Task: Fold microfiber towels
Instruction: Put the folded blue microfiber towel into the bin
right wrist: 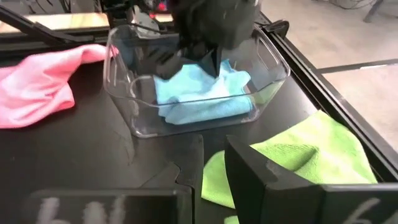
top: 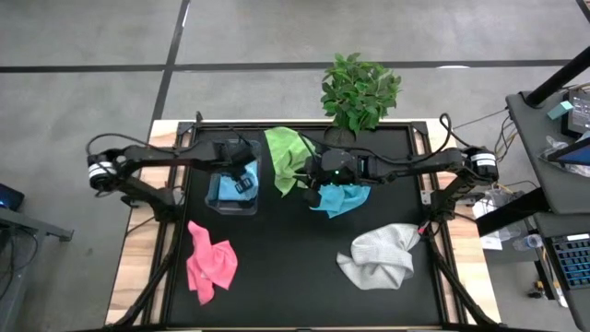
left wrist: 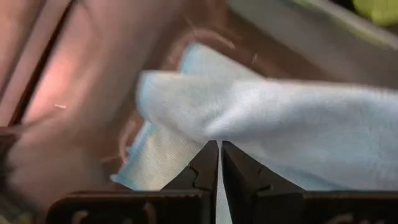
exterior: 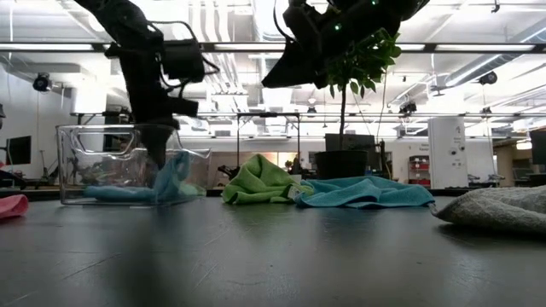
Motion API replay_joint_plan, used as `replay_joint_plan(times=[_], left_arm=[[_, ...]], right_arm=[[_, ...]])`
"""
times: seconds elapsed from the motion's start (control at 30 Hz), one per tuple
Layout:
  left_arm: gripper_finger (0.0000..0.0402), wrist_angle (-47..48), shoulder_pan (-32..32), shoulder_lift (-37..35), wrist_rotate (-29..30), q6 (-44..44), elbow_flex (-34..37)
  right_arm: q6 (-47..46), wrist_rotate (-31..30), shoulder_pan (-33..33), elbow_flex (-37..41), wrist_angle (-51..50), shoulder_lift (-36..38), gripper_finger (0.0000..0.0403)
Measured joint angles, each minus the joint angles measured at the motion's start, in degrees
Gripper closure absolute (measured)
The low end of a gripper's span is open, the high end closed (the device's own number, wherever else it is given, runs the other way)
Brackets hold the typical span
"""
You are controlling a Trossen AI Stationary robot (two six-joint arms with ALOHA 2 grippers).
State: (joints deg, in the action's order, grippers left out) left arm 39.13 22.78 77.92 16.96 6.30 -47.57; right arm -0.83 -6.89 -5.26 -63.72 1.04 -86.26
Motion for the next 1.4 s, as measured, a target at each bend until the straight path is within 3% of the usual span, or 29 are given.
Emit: replay_joint_plan(times=[0.17, 0.3, 0.77, 1.4], left_arm=[[0.0395, -0.5, 4.2, -1.5, -1.3, -1.4, 1.2], [0.0395, -5.4, 7.2, -0.4, -6.2, -3.5, 2.7], [0.0396, -18.3, 7.9, 2.9, -13.3, -4.1, 2.7], [0.0395, -9.4, 7.9, -7.2, -13.9, -9.7, 5.1]], right_arm=[[0.9, -1.2, 0.0, 0.8, -0.3, 0.0, 0.0346], [0.9, -1.2, 0.0, 1.3, -0.3, -0.1, 0.0346], [2.3, -1.3, 0.0, 1.7, -0.3, -0.1, 0.0346], [2.4, -1.3, 0.0, 2.0, -0.3, -0.1, 0.0346]])
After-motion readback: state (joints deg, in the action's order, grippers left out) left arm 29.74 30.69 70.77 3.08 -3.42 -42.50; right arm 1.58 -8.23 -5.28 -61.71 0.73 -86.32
